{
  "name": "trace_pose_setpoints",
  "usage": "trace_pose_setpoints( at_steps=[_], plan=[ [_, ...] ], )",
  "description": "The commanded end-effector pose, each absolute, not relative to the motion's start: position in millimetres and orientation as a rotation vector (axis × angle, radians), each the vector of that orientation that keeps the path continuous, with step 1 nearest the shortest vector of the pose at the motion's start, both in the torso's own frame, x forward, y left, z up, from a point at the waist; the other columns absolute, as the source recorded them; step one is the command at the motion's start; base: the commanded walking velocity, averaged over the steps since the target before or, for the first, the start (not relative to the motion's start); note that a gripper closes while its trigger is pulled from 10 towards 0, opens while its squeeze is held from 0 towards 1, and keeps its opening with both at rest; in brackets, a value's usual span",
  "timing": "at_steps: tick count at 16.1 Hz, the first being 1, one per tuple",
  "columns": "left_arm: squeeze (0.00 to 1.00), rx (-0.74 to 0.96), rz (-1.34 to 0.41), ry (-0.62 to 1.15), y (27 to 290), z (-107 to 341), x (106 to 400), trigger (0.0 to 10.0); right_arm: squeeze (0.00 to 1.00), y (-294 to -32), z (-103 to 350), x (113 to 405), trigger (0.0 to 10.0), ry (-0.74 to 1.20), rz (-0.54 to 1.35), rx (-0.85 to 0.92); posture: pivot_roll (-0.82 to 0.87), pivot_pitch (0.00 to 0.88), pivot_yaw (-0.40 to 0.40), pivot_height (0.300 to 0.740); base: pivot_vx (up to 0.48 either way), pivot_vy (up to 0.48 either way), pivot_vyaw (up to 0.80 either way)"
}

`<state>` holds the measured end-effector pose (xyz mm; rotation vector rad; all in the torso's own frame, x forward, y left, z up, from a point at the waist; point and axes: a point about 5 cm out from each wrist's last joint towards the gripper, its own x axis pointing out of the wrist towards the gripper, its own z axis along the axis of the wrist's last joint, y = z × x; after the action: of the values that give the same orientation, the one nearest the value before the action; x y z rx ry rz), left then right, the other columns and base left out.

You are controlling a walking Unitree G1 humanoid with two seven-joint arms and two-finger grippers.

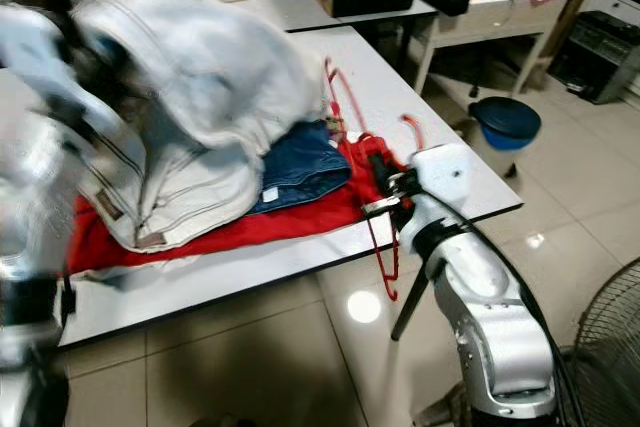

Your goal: Hang hanger

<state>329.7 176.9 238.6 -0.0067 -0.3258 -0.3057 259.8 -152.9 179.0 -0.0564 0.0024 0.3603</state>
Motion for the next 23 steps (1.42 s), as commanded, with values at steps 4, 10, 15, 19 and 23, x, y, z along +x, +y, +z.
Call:
trace_pose_setpoints(
  at_steps=[4, 10, 15, 19, 23],
  plan=[
    [0.00, -0.052, -0.339, -0.205, 148, 213, 324, 10.0, 0.00, -163, 167, 252, 10.0, 0.062, 0.278, -0.136, -0.13, 0.000, 0.039, 0.740, 0.000, 0.000, 0.00],
    [0.00, -0.096, -0.333, -0.255, 144, 236, 335, 10.0, 0.00, -165, 169, 255, 10.0, 0.045, 0.238, -0.146, -0.13, 0.000, 0.035, 0.740, -0.162, 0.000, 0.00],
    [0.00, -0.082, -0.295, -0.611, 177, 362, 350, 10.0, 0.00, -165, 174, 259, 10.0, 0.016, 0.224, -0.141, -0.13, 0.000, 0.042, 0.740, -0.216, 0.000, 0.00],
    [0.00, -0.006, -0.336, -0.845, 183, 433, 317, 10.0, 0.00, -168, 180, 257, 10.0, -0.028, 0.197, -0.128, -0.14, 0.000, 0.056, 0.740, -0.068, 0.000, 0.00],
    [0.00, 0.000, -0.368, -0.703, 179, 396, 324, 10.0, 0.00, -164, 180, 258, 10.0, -0.035, 0.214, -0.120, -0.12, 0.000, 0.055, 0.740, 0.000, 0.000, 0.00]
  ],
)
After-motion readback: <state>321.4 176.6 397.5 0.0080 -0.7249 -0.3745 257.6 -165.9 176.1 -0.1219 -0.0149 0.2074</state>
